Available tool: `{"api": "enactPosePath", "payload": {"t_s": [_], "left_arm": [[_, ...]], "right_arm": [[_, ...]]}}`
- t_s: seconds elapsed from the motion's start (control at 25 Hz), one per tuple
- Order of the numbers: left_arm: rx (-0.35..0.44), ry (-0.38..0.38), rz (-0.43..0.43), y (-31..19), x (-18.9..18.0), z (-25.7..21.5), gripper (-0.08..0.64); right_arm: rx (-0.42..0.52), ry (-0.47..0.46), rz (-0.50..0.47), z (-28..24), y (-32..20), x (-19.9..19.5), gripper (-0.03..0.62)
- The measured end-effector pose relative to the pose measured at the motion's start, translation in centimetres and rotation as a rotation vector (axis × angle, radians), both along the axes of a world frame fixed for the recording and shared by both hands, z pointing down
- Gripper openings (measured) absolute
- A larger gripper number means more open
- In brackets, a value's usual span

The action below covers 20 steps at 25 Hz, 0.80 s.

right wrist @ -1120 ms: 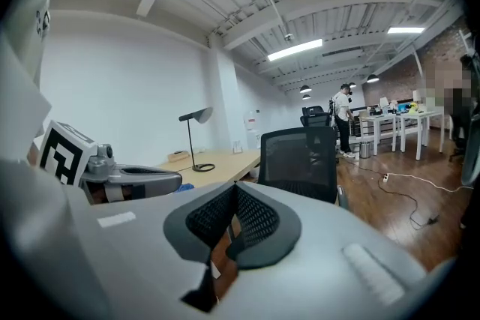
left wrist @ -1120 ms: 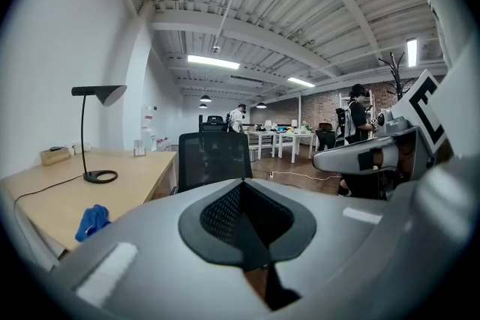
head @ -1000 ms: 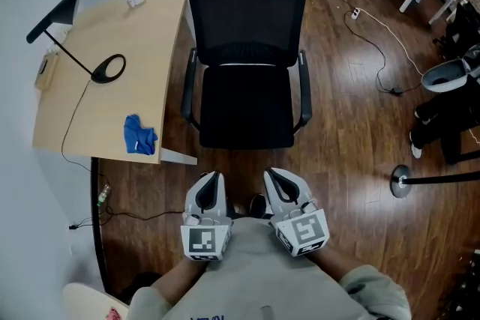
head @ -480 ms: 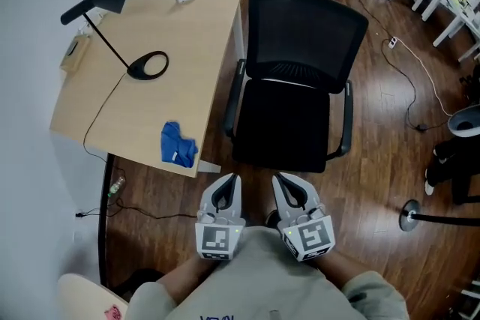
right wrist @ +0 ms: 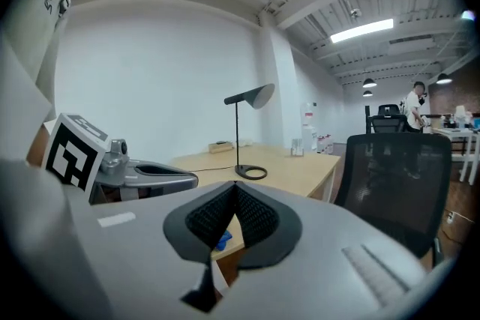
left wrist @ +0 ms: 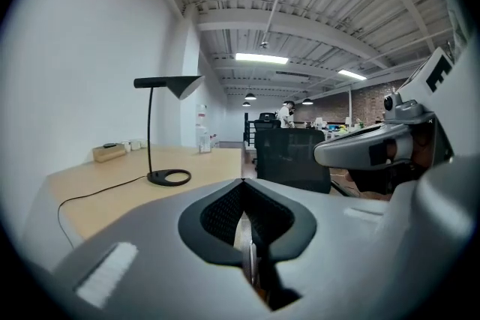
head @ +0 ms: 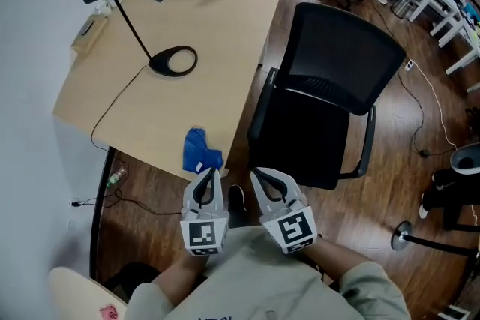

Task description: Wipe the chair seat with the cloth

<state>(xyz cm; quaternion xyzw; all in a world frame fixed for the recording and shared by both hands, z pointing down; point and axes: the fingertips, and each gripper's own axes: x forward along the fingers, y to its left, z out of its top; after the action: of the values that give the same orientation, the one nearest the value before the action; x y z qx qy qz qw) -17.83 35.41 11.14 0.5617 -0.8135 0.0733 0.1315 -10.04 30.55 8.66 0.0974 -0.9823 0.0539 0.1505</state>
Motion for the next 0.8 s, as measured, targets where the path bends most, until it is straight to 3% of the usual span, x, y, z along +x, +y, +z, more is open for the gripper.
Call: {"api": "enactPosePath", "payload": {"t_s": [0.12, 0.24, 0.52, 0.6, 0.8], "left_arm": [[-0.020, -0.001, -0.052, 0.9, -3.4, 0.7, 0.005], [-0.021, 0.007, -0.071, 1.6, -6.0, 1.3, 0.005], [-0.034, 0.059, -0.096, 3.2, -10.0, 4.1, 0.005], [-0.044, 0.087, -0.094, 3.5, -10.7, 5.3, 0.038], [-0.128, 0.087, -0.120, 4.4, -12.4, 8.0, 0.025]], "right_arm": [[0.008, 0.042, -0.056, 1.7, 0.9, -3.5, 0.000], [-0.012, 0.100, -0.099, 4.4, 1.7, -6.3, 0.071], [-0.047, 0.238, -0.194, 10.2, 3.8, -11.7, 0.132], [-0.052, 0.282, -0.204, 12.0, 4.4, -12.7, 0.137], [-0.081, 0.405, -0.214, 16.6, 5.4, -14.2, 0.164]]}}
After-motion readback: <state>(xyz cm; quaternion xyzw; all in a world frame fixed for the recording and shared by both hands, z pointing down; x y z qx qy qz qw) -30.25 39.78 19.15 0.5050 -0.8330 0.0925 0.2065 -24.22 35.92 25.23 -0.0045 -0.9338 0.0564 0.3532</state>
